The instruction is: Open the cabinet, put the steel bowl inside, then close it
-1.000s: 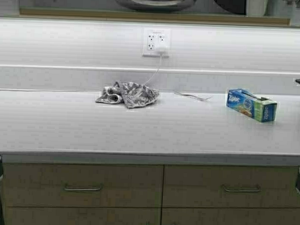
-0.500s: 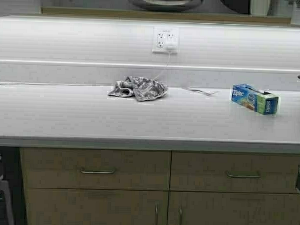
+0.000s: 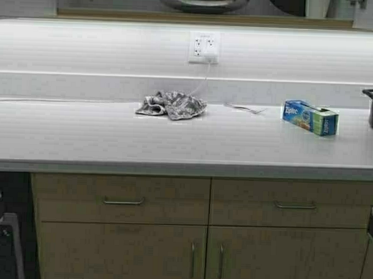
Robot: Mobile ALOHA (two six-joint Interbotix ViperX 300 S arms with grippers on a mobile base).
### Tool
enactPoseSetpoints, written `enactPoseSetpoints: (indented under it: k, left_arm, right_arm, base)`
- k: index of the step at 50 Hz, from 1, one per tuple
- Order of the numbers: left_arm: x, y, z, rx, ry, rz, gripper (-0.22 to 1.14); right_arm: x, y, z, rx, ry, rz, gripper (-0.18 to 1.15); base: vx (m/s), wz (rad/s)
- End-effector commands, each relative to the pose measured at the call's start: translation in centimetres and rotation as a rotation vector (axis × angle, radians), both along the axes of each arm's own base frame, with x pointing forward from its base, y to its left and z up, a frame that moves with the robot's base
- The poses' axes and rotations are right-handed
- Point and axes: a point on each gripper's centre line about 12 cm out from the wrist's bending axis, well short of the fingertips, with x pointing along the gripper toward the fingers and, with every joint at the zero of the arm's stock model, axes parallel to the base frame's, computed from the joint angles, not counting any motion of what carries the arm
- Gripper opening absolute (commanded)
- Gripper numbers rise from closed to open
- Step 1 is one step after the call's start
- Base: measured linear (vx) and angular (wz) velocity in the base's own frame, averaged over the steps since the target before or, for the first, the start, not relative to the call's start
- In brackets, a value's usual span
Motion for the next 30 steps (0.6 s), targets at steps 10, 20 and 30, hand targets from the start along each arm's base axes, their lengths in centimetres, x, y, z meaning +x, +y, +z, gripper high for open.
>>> enactPoseSetpoints:
  k: [10, 20, 30]
  left_arm:
    - [0.4, 4.9, 6.9, 0.039, -0.112, 0.148, 0.05]
    - [1.8, 8.6, 8.4, 0.044, -0.124, 0.235, 0.05]
    - [4.6, 11.3, 8.5, 0.045, -0.104, 0.263, 0.05]
  right_arm:
    - [3.5, -8.0, 5.8, -0.049, -0.077, -0.147, 0.07]
    - [7.2, -10.7, 6.2, -0.051, -0.081, -0.149, 0.07]
    - [10.5, -11.4, 5.7, -0.044, -0.075, -0.119, 0.07]
  base:
    - [-0.05, -0.06]
    - [-0.03, -0.07]
    - [-0.02, -0.01]
